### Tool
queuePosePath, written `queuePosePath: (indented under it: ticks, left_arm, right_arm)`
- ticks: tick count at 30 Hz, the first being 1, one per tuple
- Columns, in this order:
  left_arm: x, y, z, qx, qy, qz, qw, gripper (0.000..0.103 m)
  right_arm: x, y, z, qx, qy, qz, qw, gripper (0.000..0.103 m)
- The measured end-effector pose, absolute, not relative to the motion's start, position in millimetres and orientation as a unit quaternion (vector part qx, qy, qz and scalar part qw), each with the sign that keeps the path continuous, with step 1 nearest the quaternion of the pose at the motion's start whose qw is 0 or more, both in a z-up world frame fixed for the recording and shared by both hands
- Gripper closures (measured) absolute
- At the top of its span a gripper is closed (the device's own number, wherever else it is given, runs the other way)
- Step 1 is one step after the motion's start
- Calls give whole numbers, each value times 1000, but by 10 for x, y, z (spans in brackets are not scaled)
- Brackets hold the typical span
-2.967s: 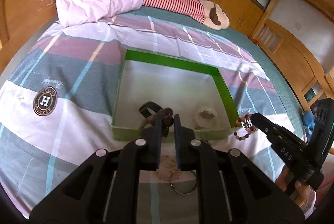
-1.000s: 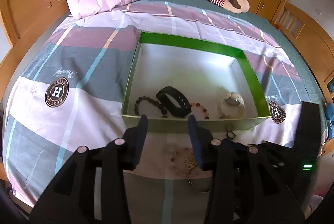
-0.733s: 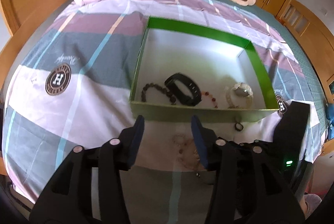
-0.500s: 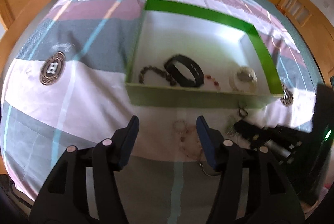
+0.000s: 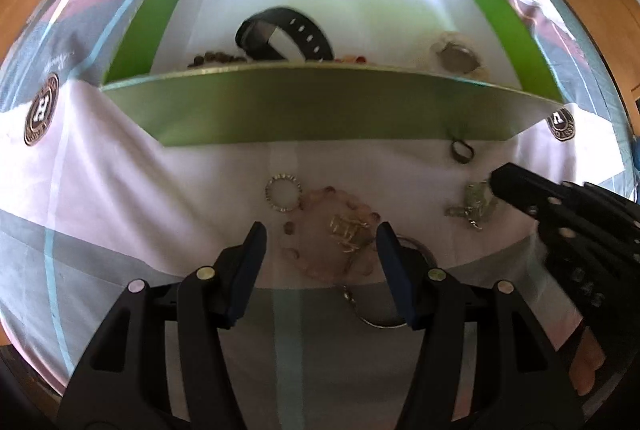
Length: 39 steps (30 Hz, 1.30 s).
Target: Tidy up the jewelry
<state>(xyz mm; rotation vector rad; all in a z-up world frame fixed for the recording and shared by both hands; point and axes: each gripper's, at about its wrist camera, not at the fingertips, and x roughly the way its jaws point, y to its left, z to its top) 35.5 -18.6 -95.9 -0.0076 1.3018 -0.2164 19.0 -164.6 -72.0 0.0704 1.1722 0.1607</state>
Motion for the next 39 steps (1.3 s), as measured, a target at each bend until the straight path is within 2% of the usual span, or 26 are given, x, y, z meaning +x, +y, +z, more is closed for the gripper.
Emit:
queuePosePath:
  ticks: [1, 2, 3, 4, 8, 9, 11, 12, 13, 19, 22, 24, 27, 28, 29, 39]
  left_arm:
    - [364, -169, -979, -12, 607, -102, 788, 47]
    - [371, -145, -987, -22, 609, -106, 786, 53]
    - [378, -125, -991, -29, 610, -108, 784, 67]
    - [386, -116, -1002, -29, 611, -106, 784, 73]
    - [387, -55, -976, -47, 607, -110, 786, 76]
    - [387, -28, -935, -55, 602, -113, 789, 80]
    - [395, 29, -868, -65, 597, -116, 791, 80]
    - [396, 64, -838, -72, 595, -115, 792, 81]
    - [402, 88, -820, -75, 594, -113, 793, 80]
    - [456, 205, -807, -86, 598, -94, 791, 80]
    - [458, 242, -772, -78, 594, -80, 796, 74]
    - [464, 245, -765, -78, 593, -79, 798, 63]
    - [452, 168, -786, -74, 595, -89, 796, 62]
    - [442, 155, -783, -73, 594, -93, 796, 62]
    - [431, 128, -772, -69, 593, -100, 796, 62]
    - [400, 46, -1024, -67, 639, -97, 760, 65]
  right_arm:
    - [188, -1659, -714, 35, 552, 75, 829, 97]
    - [201, -1654, -721, 36, 553, 74, 829, 97]
    - [216, -1646, -728, 38, 554, 74, 828, 97]
    - [215, -1656, -732, 39, 555, 73, 828, 97]
    - [205, -1693, -750, 36, 558, 67, 827, 97]
    - [200, -1703, -751, 36, 558, 65, 826, 97]
    - [198, -1722, -759, 37, 560, 61, 826, 97]
    - [196, -1736, -767, 39, 561, 59, 825, 94]
    - [199, -1752, -781, 43, 564, 56, 823, 87]
    - [212, -1723, -836, 48, 571, 57, 817, 85]
    - [206, -1691, -876, 43, 576, 58, 814, 78]
    - [217, -1669, -905, 38, 579, 55, 812, 78]
    - [213, -1639, -949, 26, 580, 54, 813, 80]
    - [204, -1616, -945, 17, 576, 53, 815, 93]
    - [198, -1605, -936, 13, 574, 54, 817, 96]
    - [172, -1598, -921, -1, 570, 57, 820, 97]
